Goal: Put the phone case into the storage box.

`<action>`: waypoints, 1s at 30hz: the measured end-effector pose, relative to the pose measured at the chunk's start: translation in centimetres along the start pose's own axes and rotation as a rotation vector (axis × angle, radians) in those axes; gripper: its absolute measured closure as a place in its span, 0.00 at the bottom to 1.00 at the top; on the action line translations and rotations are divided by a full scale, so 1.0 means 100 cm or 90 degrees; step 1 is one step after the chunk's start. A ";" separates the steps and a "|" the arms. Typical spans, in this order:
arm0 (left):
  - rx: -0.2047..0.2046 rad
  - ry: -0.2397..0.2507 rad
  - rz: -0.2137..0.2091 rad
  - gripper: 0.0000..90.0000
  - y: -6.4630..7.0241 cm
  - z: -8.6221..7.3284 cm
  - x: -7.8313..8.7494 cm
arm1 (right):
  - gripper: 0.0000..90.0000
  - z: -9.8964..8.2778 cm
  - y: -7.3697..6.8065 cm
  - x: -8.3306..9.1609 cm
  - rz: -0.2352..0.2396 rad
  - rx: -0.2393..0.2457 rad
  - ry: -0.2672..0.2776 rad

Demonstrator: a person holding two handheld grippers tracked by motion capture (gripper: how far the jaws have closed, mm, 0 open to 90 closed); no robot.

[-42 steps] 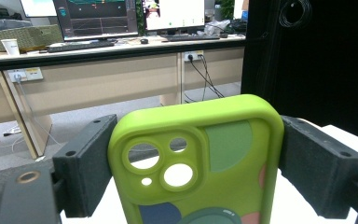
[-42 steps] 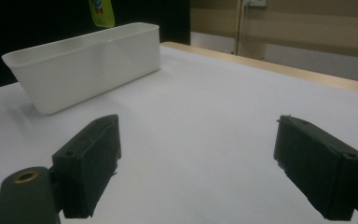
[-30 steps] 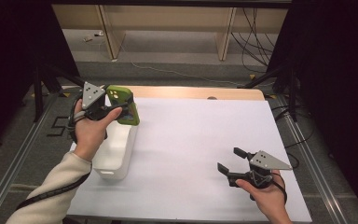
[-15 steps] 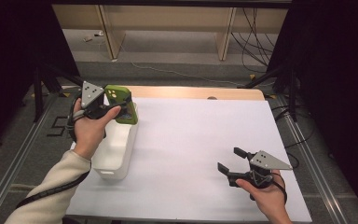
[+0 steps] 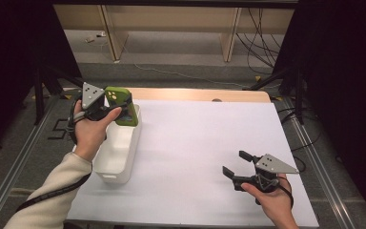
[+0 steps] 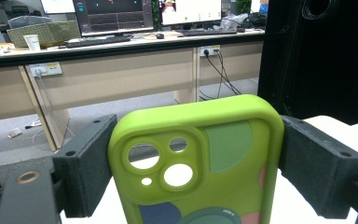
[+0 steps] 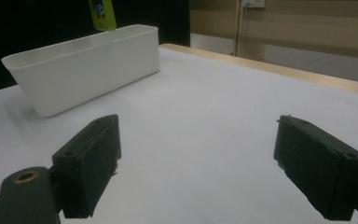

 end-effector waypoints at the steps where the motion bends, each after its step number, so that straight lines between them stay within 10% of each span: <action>1: -0.002 -0.001 0.000 0.17 0.000 0.000 0.000 | 0.18 0.000 0.000 0.000 0.000 0.000 0.000; 30: -0.006 -0.006 0.014 0.17 -0.010 -0.004 -0.011 | 0.18 0.000 0.000 0.000 0.001 0.000 0.001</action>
Point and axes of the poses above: each handheld gripper's, and its own axes: x roughly backward along the jaws, z roughly out of its top, y roughly to its right, the point moved 8 cm from there along -x, roughly forward along the jaws, and after that the axes turned 4 degrees about y, right-handed, at the moved point
